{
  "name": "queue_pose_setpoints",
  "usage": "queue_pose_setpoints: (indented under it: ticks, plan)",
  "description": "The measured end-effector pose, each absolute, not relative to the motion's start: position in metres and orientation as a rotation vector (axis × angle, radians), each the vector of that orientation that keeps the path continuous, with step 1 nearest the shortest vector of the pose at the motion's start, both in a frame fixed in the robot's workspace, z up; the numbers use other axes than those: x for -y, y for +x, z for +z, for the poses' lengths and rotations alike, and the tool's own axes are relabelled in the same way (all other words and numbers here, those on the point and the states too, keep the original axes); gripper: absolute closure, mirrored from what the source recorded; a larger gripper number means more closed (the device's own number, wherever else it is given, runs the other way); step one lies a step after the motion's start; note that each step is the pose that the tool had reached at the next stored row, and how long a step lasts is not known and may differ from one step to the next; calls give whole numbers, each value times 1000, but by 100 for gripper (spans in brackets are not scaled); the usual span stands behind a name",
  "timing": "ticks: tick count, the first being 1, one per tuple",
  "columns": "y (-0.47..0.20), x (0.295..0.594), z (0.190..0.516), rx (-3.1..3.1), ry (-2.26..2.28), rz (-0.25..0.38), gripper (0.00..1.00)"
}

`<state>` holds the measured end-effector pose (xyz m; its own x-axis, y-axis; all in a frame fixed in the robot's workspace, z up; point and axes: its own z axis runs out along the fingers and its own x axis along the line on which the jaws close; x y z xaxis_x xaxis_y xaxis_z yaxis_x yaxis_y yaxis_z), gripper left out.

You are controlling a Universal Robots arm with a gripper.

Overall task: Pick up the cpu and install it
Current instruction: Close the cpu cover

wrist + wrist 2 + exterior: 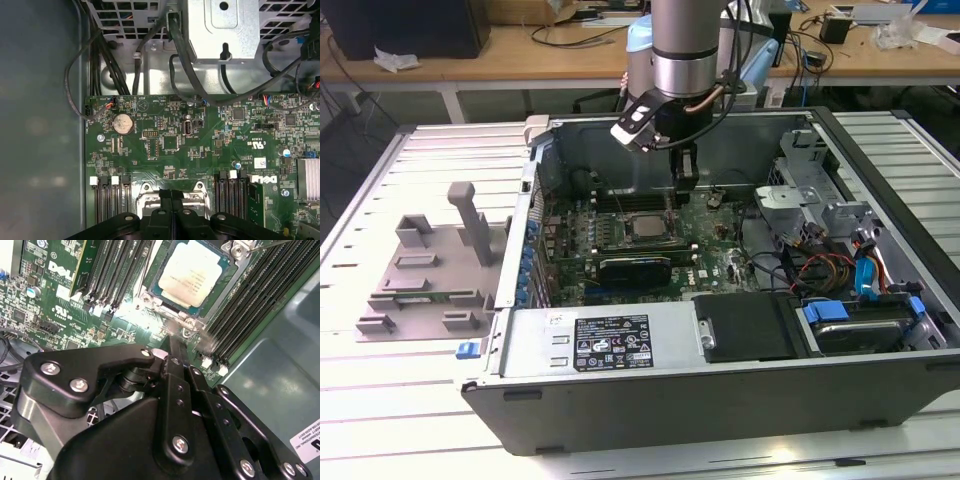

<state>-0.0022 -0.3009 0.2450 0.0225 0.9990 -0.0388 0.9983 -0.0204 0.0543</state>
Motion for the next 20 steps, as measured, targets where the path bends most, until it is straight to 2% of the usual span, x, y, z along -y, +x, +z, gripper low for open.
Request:
queue_pose_setpoints:
  ticks: [9,20]
  plan:
    - [-3,301,245,-2153,2199,13,89]
    - [-35,310,233,-2152,2199,13,89]
